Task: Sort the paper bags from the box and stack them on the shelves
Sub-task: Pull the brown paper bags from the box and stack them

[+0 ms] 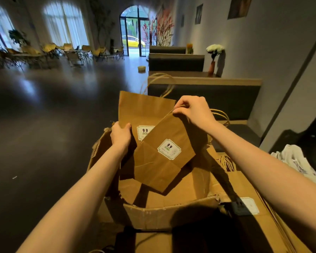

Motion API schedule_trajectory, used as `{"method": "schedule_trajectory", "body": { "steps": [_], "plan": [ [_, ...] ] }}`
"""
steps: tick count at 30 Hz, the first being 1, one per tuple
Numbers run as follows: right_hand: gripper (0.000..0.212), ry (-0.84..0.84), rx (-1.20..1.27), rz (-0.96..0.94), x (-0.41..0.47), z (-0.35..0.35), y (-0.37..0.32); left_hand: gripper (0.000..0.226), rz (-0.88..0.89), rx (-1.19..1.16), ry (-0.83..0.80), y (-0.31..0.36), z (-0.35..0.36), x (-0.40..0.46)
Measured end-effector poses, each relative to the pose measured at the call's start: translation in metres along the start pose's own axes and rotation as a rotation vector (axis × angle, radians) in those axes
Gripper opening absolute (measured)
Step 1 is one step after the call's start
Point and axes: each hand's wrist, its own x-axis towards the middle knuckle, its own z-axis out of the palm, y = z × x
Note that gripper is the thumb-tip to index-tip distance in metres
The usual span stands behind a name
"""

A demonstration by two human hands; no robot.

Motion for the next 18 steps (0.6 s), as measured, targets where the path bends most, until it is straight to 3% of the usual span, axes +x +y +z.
{"method": "schedule_trajectory", "body": {
  "steps": [3,6,9,15,18],
  "plan": [
    [0.009,0.055,-0.025,-0.017,-0.004,-0.010,-0.002,0.045,0.086,-0.048,0.022,0.011,-0.006,-0.009],
    [0.008,0.110,-0.013,-0.042,-0.007,-0.018,-0.010,0.062,0.357,-0.013,-0.064,0.015,-0.011,-0.019],
    [0.009,0.120,-0.028,-0.062,-0.006,-0.022,-0.021,0.041,0.468,0.159,-0.174,0.017,-0.008,-0.022],
    [0.015,0.172,-0.128,-0.107,-0.002,-0.018,-0.035,0.028,0.526,0.177,-0.363,0.033,-0.001,-0.046],
    [0.017,0.209,-0.085,-0.133,-0.001,-0.019,-0.044,0.033,0.554,0.231,-0.357,0.037,0.002,-0.049]
  ]
}}
